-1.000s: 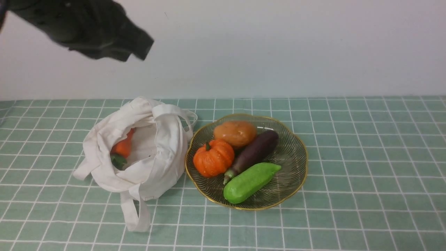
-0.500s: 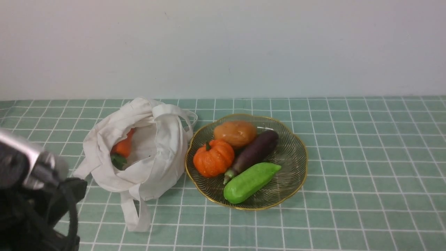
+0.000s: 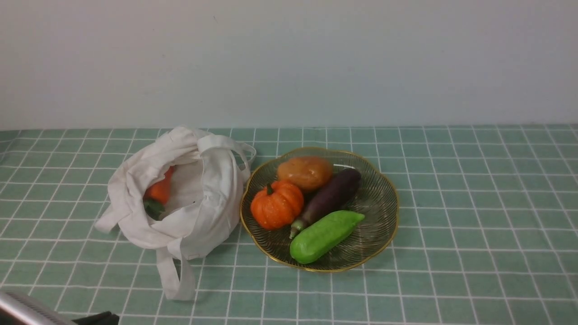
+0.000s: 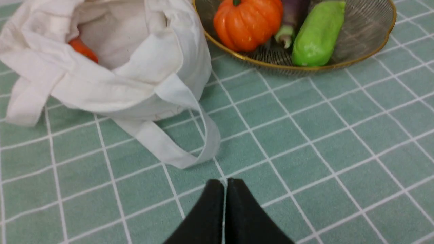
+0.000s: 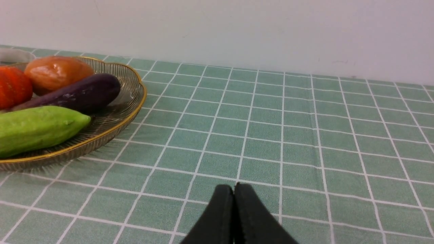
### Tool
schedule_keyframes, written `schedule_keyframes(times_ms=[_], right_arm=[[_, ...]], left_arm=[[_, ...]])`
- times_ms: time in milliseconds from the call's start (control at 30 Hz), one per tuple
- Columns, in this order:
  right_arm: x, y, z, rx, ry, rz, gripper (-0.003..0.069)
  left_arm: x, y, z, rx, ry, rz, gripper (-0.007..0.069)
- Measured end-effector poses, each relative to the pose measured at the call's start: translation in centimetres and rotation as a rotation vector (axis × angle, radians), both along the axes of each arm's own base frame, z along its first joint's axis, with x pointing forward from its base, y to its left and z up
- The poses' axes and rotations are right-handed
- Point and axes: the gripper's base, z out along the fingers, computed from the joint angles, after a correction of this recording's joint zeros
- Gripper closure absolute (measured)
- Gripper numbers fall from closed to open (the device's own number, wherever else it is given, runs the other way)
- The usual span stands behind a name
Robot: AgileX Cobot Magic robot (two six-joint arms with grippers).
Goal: Take vegetables from cloth bag on blue coffee tablecloth place on plate.
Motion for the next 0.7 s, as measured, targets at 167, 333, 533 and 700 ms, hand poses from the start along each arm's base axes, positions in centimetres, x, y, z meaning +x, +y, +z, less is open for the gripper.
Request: schedule_keyframes(times_ms=[167,333,533,700], right_arm=[[0.0,0.0,0.0,0.0,0.0,0.0,0.0673],[0.0,0.0,0.0,0.0,0.0,0.0,0.0673],[0.0,0.0,0.0,0.0,0.0,0.0,0.0673],[0.0,0.0,0.0,0.0,0.0,0.0,0.0673]], left_arm=[[-0.1,0.1,-0.8,0.009,0.012,0.004,0.0632],[-0.5,1.1,-0.9,-0.054,-0.067,0.099,0.0632],[-1.7,2.6,-1.2,-0.091,-0.207,0.252,0.0632],[-2.5,3.8,-3.7,-0.083,-0.262,0.421,0.0632]])
